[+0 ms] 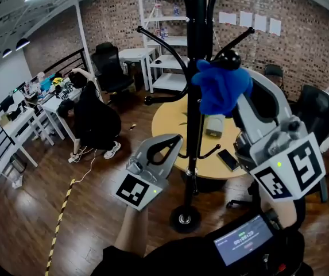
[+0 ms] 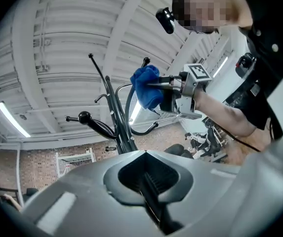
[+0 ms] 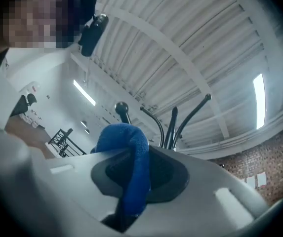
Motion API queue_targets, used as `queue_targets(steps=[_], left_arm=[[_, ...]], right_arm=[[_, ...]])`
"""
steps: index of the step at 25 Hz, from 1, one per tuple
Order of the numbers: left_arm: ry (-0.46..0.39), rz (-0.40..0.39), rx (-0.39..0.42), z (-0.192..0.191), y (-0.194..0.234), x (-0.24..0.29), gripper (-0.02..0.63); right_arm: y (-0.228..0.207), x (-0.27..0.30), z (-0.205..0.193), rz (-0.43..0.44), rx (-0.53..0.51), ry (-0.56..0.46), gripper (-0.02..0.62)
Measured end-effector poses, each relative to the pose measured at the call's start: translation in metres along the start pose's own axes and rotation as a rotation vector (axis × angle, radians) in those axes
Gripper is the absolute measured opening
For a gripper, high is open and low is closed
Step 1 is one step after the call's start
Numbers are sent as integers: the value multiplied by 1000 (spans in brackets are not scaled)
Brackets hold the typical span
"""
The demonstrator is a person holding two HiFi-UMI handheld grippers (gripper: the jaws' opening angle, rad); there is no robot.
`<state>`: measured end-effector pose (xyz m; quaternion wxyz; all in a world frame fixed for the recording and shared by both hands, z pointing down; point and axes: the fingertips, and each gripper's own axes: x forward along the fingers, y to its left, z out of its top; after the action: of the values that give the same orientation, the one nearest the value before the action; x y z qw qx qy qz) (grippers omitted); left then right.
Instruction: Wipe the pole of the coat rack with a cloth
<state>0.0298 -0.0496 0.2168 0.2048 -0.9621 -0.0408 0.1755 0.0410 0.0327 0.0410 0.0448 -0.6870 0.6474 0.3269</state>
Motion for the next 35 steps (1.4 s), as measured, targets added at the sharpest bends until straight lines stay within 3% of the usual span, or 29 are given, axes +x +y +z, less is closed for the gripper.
queue_targets(steps=[5, 8, 13, 18, 25, 28, 35], left_arm=[[3, -8, -2, 4, 0, -2, 3], [12, -4, -5, 1, 1, -2, 3], [27, 4, -1, -5, -1, -1, 3], [61, 12, -28, -19, -5, -3, 3], [110, 11, -78, -44, -8, -2, 3], [134, 12, -119, -60, -15, -6, 3], [292, -21, -99, -115, -39, -9, 3]], right_arm=[[2, -14, 36, 31, 39, -104, 52], [-10, -7, 16, 10, 70, -71, 52], [-33, 10, -87, -63, 119, 160, 52], [0, 4, -150, -9, 77, 299, 52], [25, -30, -230, 39, 192, 471, 52], [45, -57, -274, 84, 249, 598, 52], [102, -120, -375, 236, 330, 904, 52]])
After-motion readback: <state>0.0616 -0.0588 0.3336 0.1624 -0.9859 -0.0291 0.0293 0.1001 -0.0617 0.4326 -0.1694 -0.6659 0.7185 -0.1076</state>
